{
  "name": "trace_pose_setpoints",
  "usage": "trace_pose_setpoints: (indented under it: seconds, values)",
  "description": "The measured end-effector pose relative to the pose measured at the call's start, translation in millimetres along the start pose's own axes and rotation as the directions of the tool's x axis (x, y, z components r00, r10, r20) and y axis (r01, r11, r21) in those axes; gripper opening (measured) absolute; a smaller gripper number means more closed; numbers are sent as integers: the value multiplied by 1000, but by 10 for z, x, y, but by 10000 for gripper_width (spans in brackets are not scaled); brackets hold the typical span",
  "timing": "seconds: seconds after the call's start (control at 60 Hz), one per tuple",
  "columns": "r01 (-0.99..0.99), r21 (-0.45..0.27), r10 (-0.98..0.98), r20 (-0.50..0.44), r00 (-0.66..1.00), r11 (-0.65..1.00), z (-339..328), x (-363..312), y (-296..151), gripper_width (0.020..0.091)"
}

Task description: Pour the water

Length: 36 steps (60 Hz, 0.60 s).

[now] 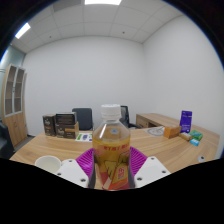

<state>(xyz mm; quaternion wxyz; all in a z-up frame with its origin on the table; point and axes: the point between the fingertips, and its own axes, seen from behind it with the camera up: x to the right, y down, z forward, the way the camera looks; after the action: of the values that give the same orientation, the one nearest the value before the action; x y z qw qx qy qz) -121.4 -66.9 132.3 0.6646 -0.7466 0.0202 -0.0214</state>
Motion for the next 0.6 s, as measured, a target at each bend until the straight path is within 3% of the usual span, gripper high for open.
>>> trace_pose_setpoints:
  seconds: [0.1,0.117,0.3,0.4,0.6]
  values:
    - [20,-72,-20,7,1000,997,126,-25,153,457]
    - [-5,-45,5,5,1000,999,91,56,337,457]
    - [-13,-95,11,-16,1000,995,258,112,591,482]
    - [-33,-78,33,-6,999,996,250,133,555,483]
    - [-24,-105,23,-11,1000,994,259,128,607,645]
